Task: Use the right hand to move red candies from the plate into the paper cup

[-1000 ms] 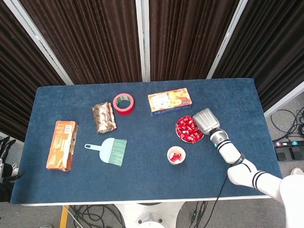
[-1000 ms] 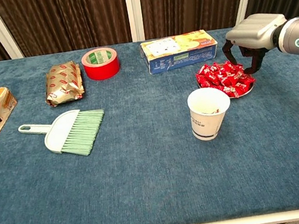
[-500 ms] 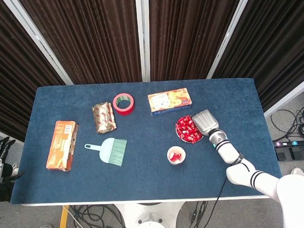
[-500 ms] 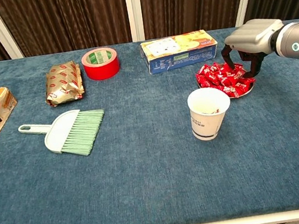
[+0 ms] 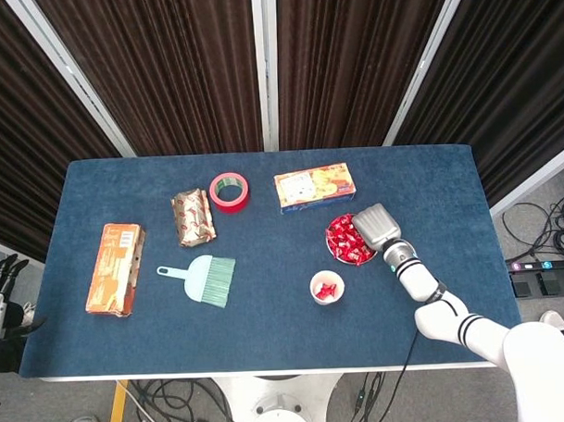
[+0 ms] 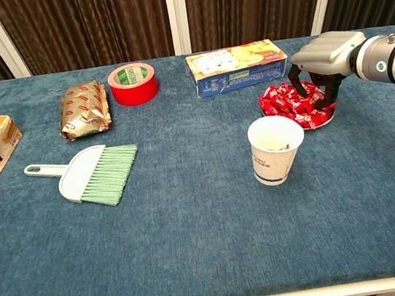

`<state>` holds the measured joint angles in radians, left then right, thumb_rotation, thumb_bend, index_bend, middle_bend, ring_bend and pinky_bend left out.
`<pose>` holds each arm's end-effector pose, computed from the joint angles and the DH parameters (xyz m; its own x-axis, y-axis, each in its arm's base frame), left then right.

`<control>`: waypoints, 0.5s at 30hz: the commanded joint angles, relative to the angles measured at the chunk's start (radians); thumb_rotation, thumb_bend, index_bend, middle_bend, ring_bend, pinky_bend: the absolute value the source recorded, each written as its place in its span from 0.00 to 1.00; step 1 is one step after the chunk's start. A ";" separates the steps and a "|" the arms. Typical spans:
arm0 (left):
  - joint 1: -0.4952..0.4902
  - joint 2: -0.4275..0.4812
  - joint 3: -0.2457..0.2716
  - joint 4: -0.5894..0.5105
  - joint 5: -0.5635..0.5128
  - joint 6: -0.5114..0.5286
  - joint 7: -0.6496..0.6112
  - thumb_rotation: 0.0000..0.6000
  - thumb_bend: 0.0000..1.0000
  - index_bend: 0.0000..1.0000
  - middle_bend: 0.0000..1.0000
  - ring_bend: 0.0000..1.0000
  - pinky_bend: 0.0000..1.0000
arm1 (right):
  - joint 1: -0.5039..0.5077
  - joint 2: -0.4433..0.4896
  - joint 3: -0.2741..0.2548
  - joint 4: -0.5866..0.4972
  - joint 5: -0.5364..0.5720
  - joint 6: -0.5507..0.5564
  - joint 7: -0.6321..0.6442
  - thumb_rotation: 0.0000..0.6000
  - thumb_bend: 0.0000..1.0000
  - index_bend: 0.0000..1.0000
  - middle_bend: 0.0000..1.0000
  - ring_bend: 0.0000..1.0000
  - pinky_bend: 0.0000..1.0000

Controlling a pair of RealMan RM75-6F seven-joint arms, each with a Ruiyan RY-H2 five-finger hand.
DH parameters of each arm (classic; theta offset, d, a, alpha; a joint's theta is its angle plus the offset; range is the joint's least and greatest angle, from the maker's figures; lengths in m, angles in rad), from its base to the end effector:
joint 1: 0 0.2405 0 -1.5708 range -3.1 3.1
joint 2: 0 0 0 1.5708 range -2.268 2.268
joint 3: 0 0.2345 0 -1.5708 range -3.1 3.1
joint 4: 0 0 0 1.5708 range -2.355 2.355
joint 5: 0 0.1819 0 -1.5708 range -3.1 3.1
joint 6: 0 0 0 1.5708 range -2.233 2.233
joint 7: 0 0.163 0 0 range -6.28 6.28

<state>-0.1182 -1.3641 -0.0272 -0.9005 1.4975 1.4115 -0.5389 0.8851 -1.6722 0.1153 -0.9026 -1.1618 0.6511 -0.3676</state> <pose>-0.3737 0.2102 0.1692 0.3245 0.0333 0.9453 0.9448 0.0364 -0.3256 -0.1861 -0.4097 -0.0131 0.8007 -0.2371 0.5501 -0.5953 -0.4167 0.6870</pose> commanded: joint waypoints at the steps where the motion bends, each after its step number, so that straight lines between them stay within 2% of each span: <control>1: 0.001 0.000 0.000 0.002 0.000 0.002 -0.002 0.98 0.09 0.14 0.14 0.05 0.19 | -0.001 -0.001 0.001 0.002 -0.003 0.002 0.004 1.00 0.21 0.57 1.00 1.00 0.91; 10: 0.007 0.002 0.000 0.003 -0.001 0.008 -0.008 0.96 0.09 0.14 0.14 0.05 0.19 | 0.000 -0.002 0.006 0.007 0.001 -0.003 0.006 1.00 0.22 0.61 1.00 1.00 0.91; 15: 0.005 0.006 -0.001 -0.004 0.002 0.012 -0.006 0.93 0.09 0.14 0.14 0.05 0.19 | -0.005 0.030 0.021 -0.051 -0.010 0.042 0.008 1.00 0.23 0.63 1.00 1.00 0.91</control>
<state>-0.1129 -1.3581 -0.0278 -0.9048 1.4993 1.4232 -0.5448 0.8826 -1.6573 0.1294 -0.9312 -1.1663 0.6752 -0.3606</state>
